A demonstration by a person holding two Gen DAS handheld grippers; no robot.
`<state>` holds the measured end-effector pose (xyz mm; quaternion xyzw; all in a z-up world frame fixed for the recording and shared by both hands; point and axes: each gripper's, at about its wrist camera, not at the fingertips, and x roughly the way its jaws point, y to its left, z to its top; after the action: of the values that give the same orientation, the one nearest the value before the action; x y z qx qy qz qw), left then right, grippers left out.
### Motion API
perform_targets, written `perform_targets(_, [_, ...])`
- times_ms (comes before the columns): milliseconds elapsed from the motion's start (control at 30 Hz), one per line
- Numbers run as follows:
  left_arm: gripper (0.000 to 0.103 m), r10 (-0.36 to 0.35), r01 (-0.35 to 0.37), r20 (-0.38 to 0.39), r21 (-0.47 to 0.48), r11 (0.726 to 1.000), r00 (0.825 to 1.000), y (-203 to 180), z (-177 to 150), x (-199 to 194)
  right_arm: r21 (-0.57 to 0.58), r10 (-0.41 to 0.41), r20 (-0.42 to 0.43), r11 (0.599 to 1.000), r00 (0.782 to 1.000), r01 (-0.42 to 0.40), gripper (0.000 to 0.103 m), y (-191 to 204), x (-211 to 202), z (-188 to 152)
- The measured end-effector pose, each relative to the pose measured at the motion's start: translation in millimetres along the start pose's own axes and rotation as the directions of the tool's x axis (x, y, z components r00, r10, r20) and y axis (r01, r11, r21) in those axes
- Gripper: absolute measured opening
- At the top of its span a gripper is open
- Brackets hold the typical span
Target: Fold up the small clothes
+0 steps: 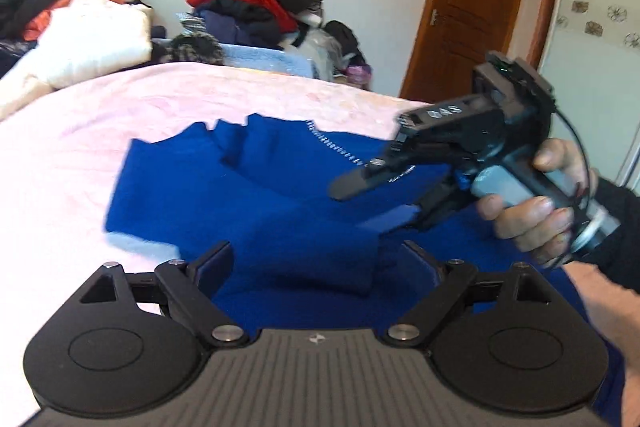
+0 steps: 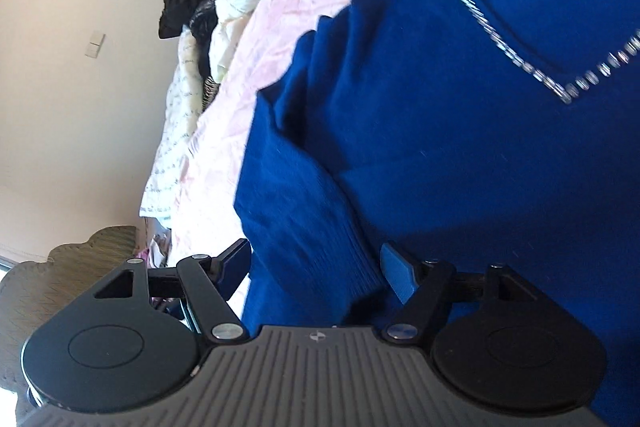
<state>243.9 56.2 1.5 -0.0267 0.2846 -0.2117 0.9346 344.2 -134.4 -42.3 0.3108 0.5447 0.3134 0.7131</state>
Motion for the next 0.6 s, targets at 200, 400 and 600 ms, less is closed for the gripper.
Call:
perform_targets(200, [0.090,0.053,-0.053,-0.010,-0.067,0.996,0.999,11.5,-8.2,-0.8,0.066,0.025,0.000,0.998,1.000,-0.025,0.069,-7.9,1.3,-14.5])
perform_targets(400, [0.090,0.121,-0.122,-0.018,-0.117,0.986,0.992,18.4,-10.6,-4.6,0.099,0.010,0.020,0.995,1.000,-0.012,0.051,-5.9,14.6,-9.8])
perform_targets(600, [0.090,0.219,-0.216,0.030,-0.083,0.973,0.975,18.8,-11.6,-9.5,0.058,0.003,0.079,0.998,0.997,-0.007,0.009,1.1,11.4,-14.5])
